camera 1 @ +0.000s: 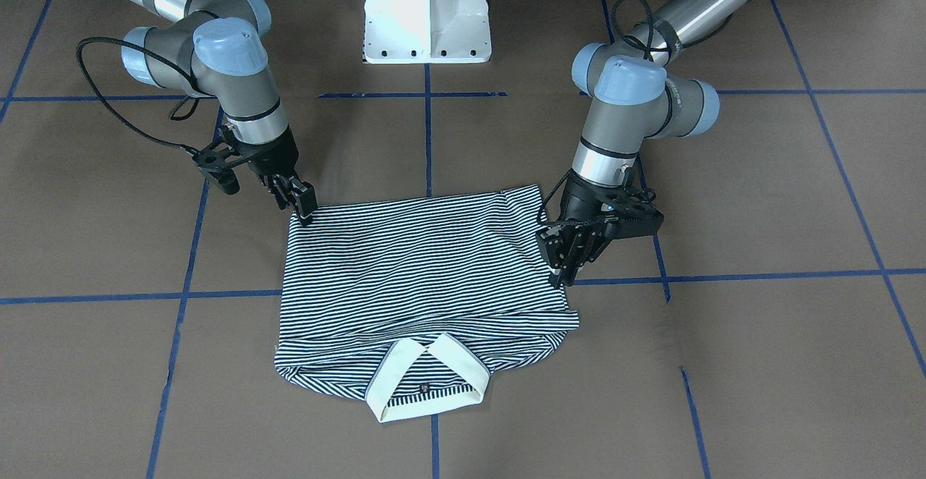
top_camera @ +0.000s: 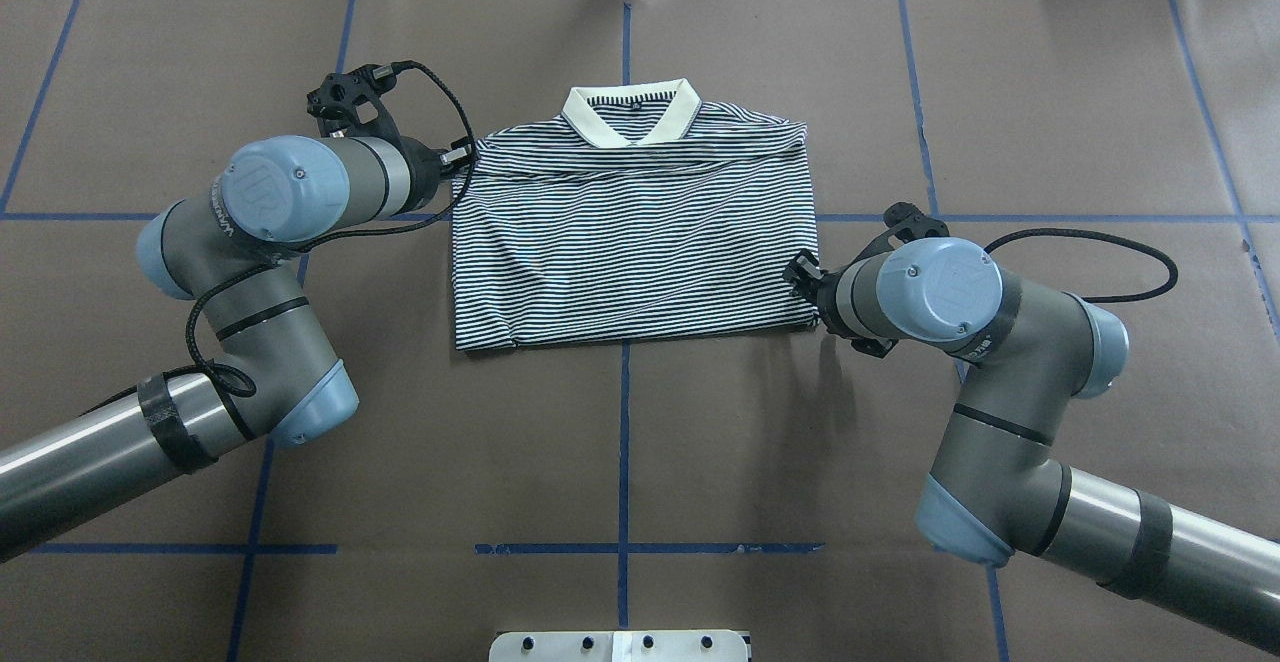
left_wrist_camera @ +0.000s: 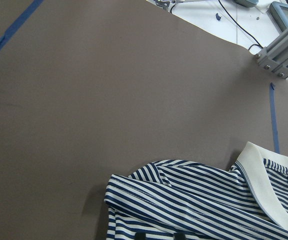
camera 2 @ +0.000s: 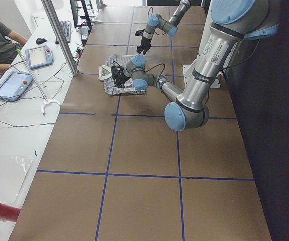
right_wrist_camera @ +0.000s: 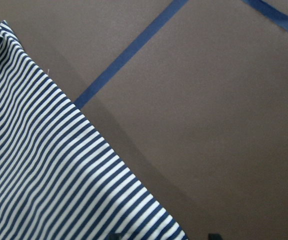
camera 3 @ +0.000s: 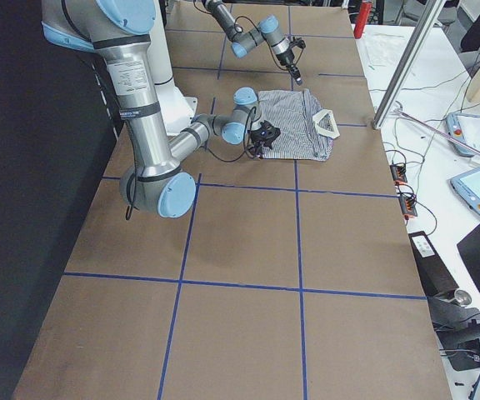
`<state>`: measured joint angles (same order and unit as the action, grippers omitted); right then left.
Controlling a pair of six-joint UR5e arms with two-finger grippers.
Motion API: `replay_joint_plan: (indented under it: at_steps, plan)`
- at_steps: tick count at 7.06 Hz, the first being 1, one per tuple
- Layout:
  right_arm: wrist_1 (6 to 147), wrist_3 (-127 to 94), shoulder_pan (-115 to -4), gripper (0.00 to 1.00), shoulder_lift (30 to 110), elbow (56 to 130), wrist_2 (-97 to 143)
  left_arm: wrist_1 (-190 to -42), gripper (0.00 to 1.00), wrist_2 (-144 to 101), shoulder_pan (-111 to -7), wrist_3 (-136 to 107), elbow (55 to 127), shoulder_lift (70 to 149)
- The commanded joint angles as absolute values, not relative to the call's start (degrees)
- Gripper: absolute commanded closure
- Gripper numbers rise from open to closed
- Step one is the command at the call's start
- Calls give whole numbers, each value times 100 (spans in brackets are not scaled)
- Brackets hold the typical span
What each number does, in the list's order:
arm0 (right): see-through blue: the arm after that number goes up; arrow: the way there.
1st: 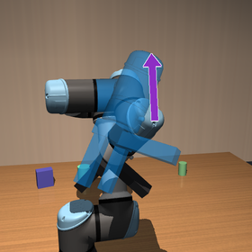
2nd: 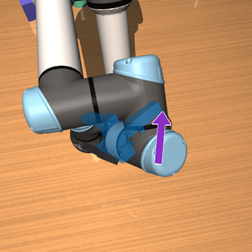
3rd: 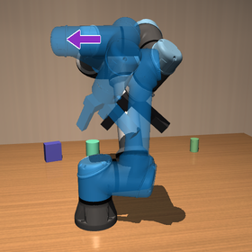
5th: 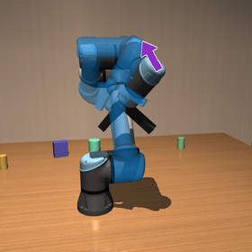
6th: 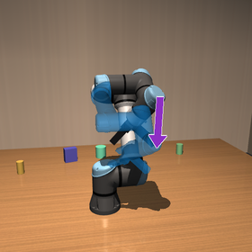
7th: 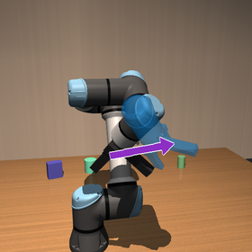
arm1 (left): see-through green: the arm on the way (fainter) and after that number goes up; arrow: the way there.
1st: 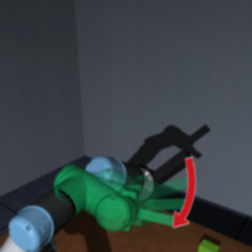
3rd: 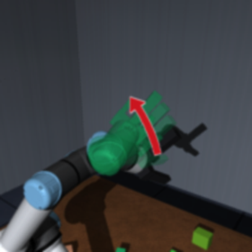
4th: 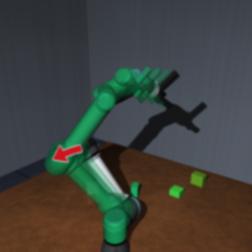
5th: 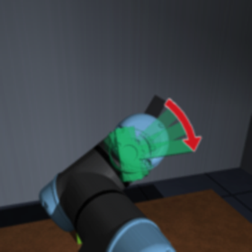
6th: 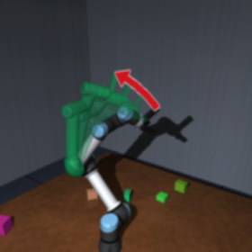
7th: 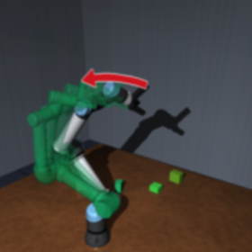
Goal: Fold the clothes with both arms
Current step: 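Draw the right gripper back toward the robot while the left holds position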
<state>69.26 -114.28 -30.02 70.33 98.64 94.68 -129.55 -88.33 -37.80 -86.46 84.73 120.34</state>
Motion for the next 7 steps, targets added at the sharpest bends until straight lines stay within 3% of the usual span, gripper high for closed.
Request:
replay_joint_plan:
  at_steps: [1, 2, 7]
  plan:
    - [6926, -11495, -2988, 65, 7014, 9852, 9466, -12955, 69, -8833, -3779, -8648, 8464, 12015]
    - [6926, -11583, -2988, 100, 7014, 9844, 9466, -12955, 69, -8833, -3779, -8648, 8473, 12006]
    - [6926, -11636, -3006, 100, 7389, 10333, 9483, -12955, 69, -8833, -3779, -8648, 8473, 11979]
